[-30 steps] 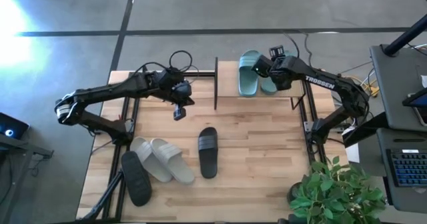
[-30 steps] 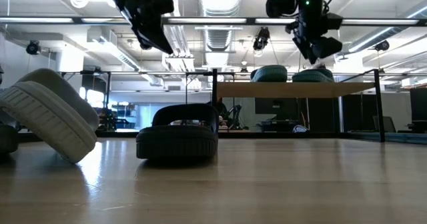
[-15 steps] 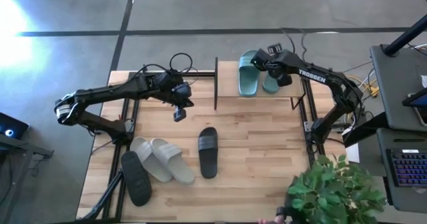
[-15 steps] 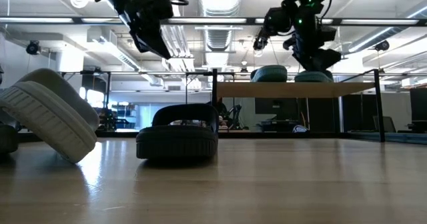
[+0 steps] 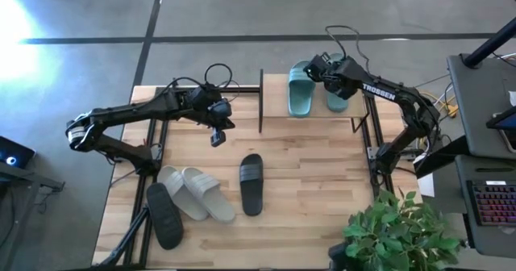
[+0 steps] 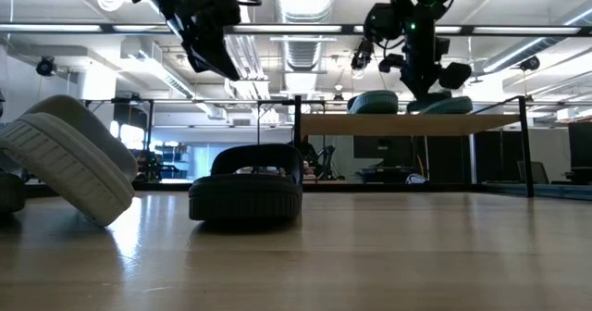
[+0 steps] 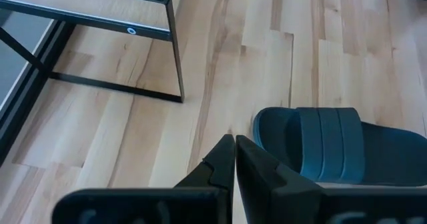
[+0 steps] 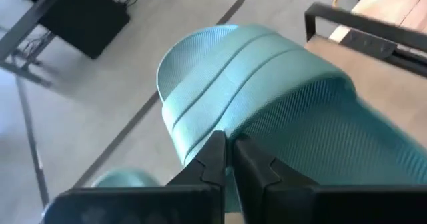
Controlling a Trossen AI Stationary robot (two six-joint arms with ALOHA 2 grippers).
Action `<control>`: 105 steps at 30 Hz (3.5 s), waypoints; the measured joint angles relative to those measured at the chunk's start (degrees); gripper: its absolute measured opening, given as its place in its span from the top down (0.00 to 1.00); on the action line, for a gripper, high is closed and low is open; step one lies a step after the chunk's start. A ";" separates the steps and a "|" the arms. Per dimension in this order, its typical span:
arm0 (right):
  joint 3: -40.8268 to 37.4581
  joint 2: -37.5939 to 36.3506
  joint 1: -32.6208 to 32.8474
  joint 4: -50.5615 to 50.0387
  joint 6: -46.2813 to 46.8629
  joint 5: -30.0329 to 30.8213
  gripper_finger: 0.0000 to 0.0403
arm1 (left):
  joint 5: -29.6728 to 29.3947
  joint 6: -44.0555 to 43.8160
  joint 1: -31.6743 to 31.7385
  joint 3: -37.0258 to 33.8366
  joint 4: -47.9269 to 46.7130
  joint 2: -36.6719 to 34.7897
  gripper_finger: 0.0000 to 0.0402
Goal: Pick and place slides into the shelf
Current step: Adjust the green slippers on the shelf
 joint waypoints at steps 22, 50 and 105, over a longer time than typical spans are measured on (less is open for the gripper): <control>2.97 -0.96 11.68 -12.07 35.74 5.67 0.95 | 0.02 -1.31 -0.15 -0.48 -0.29 0.00 1.00; 7.07 -3.93 12.10 -12.46 1.66 0.97 0.84 | 0.11 -1.49 -1.95 -0.55 0.23 0.00 1.00; 5.46 -9.79 16.24 -32.45 -18.73 -13.32 0.93 | 0.21 -7.68 -3.02 -0.57 8.82 2.69 1.00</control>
